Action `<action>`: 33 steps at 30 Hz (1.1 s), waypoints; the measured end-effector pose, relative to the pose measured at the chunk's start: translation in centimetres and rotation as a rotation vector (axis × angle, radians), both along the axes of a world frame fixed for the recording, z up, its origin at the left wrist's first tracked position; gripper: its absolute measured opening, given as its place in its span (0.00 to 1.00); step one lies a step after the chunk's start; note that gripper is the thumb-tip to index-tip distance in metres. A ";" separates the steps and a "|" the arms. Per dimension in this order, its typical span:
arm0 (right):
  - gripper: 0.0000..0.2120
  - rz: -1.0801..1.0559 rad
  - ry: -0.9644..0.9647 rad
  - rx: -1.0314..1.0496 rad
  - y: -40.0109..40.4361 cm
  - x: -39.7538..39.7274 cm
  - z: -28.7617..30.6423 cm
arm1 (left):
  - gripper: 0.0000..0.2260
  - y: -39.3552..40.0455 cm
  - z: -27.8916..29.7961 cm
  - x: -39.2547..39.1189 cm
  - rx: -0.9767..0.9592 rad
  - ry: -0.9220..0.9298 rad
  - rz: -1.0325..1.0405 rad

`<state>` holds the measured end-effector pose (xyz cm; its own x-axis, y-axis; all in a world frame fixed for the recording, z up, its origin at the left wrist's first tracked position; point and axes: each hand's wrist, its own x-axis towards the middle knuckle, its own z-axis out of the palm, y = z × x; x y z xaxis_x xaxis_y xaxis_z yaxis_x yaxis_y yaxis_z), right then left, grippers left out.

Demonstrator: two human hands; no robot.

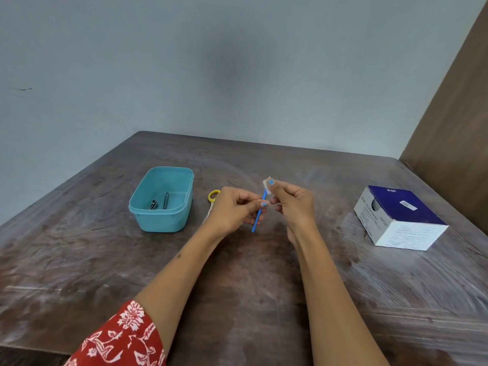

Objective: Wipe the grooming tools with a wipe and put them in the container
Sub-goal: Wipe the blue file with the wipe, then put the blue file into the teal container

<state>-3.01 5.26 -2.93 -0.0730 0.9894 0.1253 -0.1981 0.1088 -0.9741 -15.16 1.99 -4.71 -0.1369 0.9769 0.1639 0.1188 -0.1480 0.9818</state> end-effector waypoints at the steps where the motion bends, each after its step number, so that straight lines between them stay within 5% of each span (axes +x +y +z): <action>1: 0.03 -0.024 0.013 -0.003 0.1 0.0 0.0 | 0.03 0.0 -0.1 0.1 -0.005 0.001 -0.015; 13: 0.05 -0.231 0.128 -0.071 1.1 0.1 -0.5 | 0.05 -0.5 0.1 0.6 -0.033 -0.020 -0.018; 22: 0.05 -0.249 0.086 -0.038 1.1 -0.9 -2.4 | 0.03 -2.4 3.8 -2.6 0.047 -0.253 0.286; 27: 0.03 -0.265 0.025 0.025 1.3 -1.3 -2.9 | 0.05 -4.3 6.9 -6.4 0.052 0.041 0.456; 33: 0.02 -0.270 -0.011 0.056 1.4 -1.4 -3.3 | 0.03 -6.0 9.2 -8.3 0.087 0.128 0.463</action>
